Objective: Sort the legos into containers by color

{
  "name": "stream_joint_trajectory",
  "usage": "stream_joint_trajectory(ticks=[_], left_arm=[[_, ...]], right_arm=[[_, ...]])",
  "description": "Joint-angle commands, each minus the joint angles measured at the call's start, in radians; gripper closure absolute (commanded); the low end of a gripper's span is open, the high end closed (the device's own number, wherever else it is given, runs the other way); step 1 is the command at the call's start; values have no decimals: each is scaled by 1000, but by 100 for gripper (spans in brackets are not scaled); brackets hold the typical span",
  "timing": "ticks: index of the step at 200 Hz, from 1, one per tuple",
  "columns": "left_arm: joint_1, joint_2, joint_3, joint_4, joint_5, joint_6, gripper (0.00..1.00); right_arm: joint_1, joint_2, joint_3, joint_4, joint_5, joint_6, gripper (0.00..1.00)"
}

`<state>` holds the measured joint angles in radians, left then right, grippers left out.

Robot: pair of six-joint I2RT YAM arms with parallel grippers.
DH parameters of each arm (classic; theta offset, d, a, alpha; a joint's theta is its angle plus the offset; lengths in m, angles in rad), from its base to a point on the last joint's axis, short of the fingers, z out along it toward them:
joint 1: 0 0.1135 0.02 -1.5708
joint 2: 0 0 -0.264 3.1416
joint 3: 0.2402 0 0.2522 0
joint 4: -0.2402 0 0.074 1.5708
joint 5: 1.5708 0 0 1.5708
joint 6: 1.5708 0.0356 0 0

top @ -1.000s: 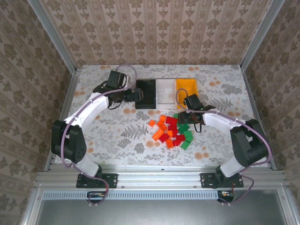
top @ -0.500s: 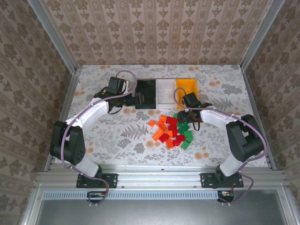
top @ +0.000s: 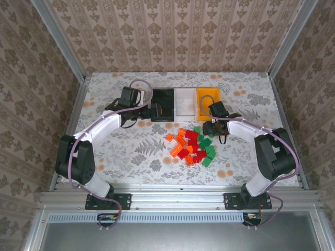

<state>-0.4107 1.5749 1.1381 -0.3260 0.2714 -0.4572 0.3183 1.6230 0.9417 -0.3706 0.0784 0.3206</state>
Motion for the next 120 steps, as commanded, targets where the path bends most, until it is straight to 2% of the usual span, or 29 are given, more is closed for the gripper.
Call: stream_joint_trajectory(ticks=[1, 35, 82, 120], left_arm=[[4, -40, -17, 18, 29, -22, 1], [4, -43, -29, 25, 35, -24, 1], [3, -50, -38, 30, 50, -38, 1], [-19, -43, -82, 90, 131, -100, 2]], right_arm=[[-2, -46, 20, -29, -42, -6, 31], [-2, 15, 73, -82, -57, -40, 28], [-9, 83, 92, -86, -2, -39, 32], [-11, 126, 107, -80, -2, -26, 37]])
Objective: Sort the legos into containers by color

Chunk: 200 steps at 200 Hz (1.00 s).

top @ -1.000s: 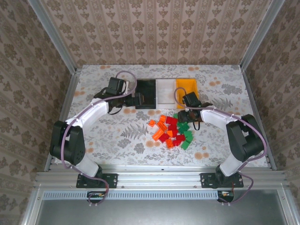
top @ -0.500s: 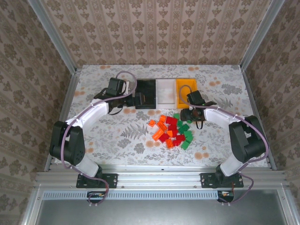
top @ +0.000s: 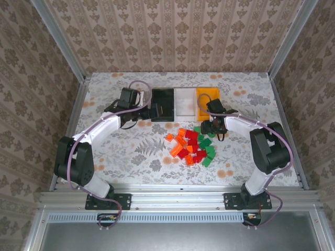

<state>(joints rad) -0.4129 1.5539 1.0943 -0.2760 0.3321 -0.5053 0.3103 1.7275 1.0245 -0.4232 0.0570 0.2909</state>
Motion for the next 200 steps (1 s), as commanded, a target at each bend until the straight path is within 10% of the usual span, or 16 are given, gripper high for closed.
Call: stream_joint_trajectory(ticks=[1, 86, 200], left_arm=[[-17, -23, -41, 41, 71, -53, 2], [-122, -84, -155, 49, 74, -96, 2], [-184, -59, -120, -10, -4, -58, 2]], right_arm=[[-3, 21, 26, -27, 19, 4, 37], [-4, 19, 33, -34, 34, 8, 62], [-23, -67, 185, -60, 109, 4, 65]])
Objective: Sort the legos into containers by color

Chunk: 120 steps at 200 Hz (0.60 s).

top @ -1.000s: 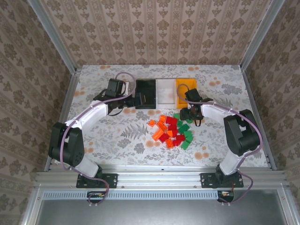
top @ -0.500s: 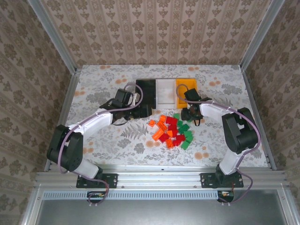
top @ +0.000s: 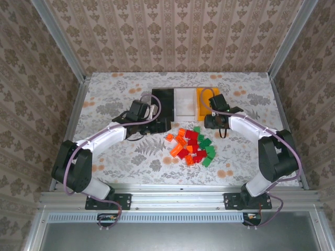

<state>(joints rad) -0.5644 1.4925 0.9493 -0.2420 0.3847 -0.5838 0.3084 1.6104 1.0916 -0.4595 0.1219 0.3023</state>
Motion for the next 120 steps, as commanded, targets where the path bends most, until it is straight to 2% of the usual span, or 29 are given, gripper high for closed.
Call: stream_joint_trajectory(ticks=[1, 23, 62, 120], left_arm=[[-36, 3, 26, -46, -62, 22, 2], [-93, 24, 48, -105, -152, 60, 3], [-121, 25, 2, -92, -165, 37, 3], [-124, 8, -20, -96, -173, 28, 3]], right_arm=[[-22, 53, 121, -24, 44, -7, 65], [-30, 189, 284, -65, 54, -30, 65], [-49, 372, 506, -143, 40, -34, 62], [-70, 437, 549, -136, 27, -19, 58]])
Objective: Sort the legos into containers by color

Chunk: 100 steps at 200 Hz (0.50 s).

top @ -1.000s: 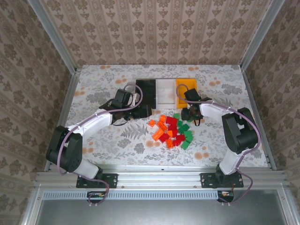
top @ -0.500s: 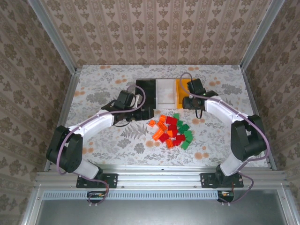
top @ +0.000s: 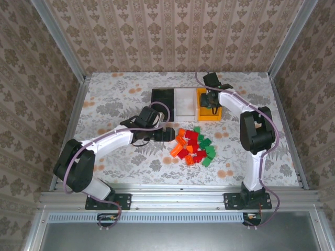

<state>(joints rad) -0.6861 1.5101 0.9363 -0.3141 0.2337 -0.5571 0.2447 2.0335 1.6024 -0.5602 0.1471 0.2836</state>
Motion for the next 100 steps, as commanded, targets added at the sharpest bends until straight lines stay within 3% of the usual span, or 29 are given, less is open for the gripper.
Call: stream_joint_trajectory(ticks=[1, 49, 100], left_arm=[[-3, -10, -6, -24, -22, 2, 3], [-12, -2, 20, -44, -25, 5, 3], [-30, 33, 57, -93, -52, -2, 3]], right_arm=[[-7, 15, 39, -36, 1, 0, 58], [-6, -3, 50, -37, -11, 1, 41], [-8, -45, 61, -49, -12, -11, 40]])
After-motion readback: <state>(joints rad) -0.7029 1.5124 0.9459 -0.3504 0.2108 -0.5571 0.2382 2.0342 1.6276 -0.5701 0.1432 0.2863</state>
